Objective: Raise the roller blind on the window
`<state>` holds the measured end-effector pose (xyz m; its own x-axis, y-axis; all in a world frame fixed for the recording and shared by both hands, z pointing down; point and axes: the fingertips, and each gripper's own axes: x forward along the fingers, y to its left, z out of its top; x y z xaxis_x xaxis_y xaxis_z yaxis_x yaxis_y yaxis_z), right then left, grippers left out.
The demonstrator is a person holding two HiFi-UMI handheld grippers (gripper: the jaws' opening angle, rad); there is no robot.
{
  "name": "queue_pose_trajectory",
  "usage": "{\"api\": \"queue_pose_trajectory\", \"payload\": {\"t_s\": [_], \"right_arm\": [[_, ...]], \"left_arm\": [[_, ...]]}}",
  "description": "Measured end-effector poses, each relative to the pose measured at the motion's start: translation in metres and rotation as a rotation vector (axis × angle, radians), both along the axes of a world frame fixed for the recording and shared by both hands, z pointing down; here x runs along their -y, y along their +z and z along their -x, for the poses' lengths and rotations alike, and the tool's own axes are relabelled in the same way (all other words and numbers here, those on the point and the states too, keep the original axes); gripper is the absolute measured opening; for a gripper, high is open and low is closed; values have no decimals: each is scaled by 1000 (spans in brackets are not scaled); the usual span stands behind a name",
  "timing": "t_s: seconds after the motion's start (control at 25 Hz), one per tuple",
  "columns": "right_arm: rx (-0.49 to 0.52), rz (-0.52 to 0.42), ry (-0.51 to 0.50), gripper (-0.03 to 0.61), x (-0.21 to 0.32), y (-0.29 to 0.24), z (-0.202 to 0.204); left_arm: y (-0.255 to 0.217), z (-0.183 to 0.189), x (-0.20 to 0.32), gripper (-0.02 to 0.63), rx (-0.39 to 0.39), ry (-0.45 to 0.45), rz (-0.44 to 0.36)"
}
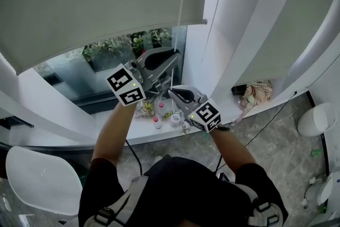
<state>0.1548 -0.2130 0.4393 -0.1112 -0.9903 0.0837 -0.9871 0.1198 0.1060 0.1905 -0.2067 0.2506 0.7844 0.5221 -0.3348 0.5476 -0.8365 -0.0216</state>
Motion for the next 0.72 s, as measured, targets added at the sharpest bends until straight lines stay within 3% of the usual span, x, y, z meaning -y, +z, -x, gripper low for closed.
{"api": "queue_pose_trajectory", "payload": {"t_s": [0.24, 0.52, 0.6, 0.64, 0.68, 0.72], "right_arm": [[34, 165, 0, 5, -10, 70, 7], [62, 417, -37, 5, -30, 165, 31], [93, 429, -38, 10, -34, 170, 29], [113, 419, -38, 34, -36, 164, 27], [129, 398, -36, 106, -37, 154, 23], [139, 364, -30, 120, -38, 139, 18]], "left_arm": [[72, -1, -1, 15, 118, -1, 52], [174, 6, -10, 15, 283, -19, 31], [181, 7, -5, 15, 290, -33, 91], [180, 7, -2, 15, 288, -41, 113], [179, 7, 1, 15, 287, -49, 118], [178, 7, 4, 15, 286, -57, 116]]}}
